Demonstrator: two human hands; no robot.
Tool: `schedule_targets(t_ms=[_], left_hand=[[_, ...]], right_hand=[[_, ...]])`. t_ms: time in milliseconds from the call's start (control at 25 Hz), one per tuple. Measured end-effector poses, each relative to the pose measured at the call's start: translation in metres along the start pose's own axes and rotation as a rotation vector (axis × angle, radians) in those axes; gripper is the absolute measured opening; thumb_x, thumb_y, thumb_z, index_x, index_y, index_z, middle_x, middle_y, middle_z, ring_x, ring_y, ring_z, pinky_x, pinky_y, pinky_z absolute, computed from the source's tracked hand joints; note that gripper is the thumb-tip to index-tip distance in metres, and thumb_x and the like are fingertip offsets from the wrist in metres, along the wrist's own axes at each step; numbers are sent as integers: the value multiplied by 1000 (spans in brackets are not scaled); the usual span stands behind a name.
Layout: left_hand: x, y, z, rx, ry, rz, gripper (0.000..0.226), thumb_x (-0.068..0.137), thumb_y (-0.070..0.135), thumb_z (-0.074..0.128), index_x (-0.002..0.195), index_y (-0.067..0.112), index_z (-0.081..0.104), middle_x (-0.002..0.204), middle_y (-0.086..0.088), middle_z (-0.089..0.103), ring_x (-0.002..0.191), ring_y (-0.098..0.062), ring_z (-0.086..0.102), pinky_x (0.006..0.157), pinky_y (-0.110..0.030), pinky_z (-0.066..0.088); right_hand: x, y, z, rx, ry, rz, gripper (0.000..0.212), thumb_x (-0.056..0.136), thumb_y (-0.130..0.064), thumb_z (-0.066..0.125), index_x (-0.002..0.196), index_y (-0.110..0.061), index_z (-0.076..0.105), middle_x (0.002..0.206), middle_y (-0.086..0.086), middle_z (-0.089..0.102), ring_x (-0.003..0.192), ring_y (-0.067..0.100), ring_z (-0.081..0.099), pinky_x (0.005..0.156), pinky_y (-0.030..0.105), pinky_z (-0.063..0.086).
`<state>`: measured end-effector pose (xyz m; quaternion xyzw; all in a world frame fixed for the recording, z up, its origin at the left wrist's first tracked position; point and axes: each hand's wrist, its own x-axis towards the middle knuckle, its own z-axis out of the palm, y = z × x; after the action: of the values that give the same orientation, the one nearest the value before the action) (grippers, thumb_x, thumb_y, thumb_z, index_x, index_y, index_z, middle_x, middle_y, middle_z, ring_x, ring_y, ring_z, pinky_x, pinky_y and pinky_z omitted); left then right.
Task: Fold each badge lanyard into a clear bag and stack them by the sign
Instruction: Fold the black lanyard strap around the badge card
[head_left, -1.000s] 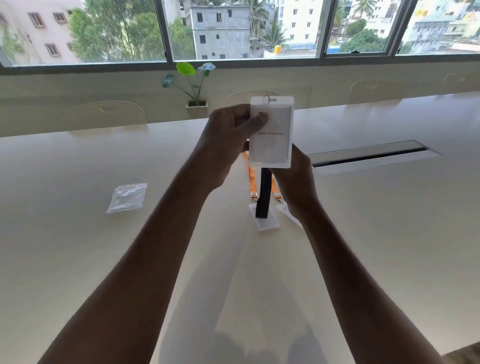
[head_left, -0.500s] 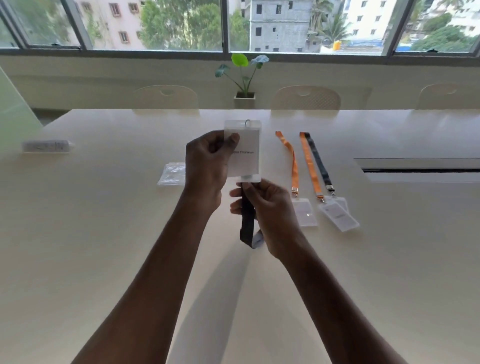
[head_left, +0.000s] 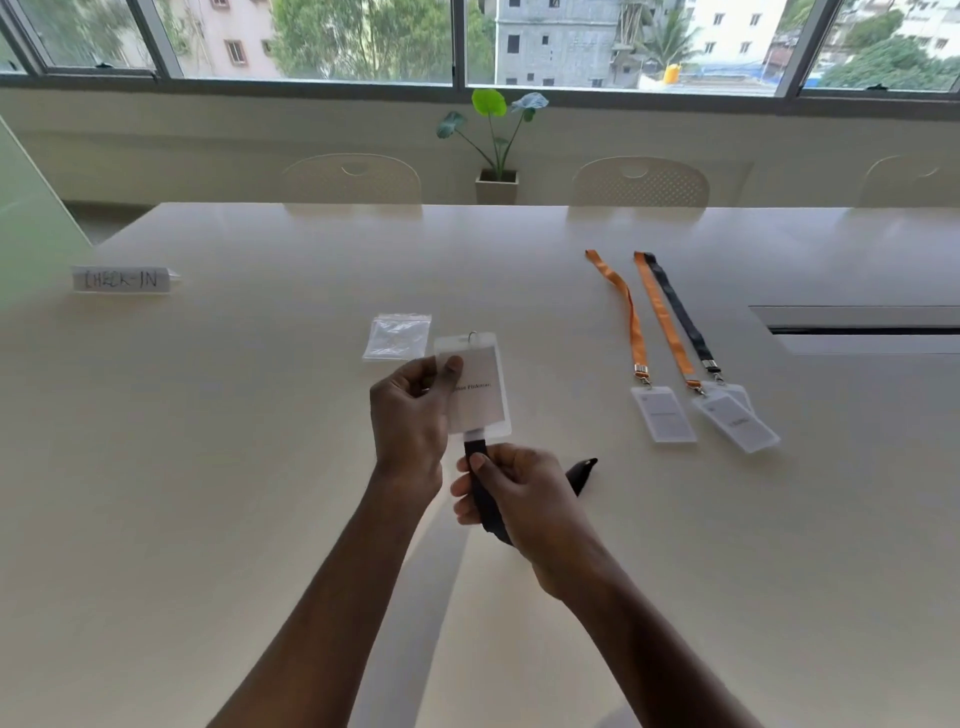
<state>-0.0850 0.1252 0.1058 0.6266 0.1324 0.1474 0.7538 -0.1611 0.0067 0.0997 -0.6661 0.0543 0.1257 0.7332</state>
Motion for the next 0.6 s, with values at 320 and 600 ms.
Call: schedule_targets(t_ms=[320, 600], left_hand=[[12, -29, -53, -5, -149, -86, 7, 98, 26, 72, 99, 19, 73, 95, -8, 78, 91, -27, 72, 73, -48, 63], [19, -32, -72, -73, -238, -185, 7, 97, 16, 71, 99, 9, 69, 78, -7, 76, 70, -22, 70, 50, -31, 56]], right_hand=[[-9, 24, 37, -174, 154, -33, 9, 103, -7, 62, 105, -10, 70, 77, 5, 75, 71, 22, 70, 82, 44, 63], [-14, 27, 41, -173, -24, -134, 38, 98, 14, 51, 113, -8, 78, 100, 12, 81, 98, 20, 79, 90, 29, 61]])
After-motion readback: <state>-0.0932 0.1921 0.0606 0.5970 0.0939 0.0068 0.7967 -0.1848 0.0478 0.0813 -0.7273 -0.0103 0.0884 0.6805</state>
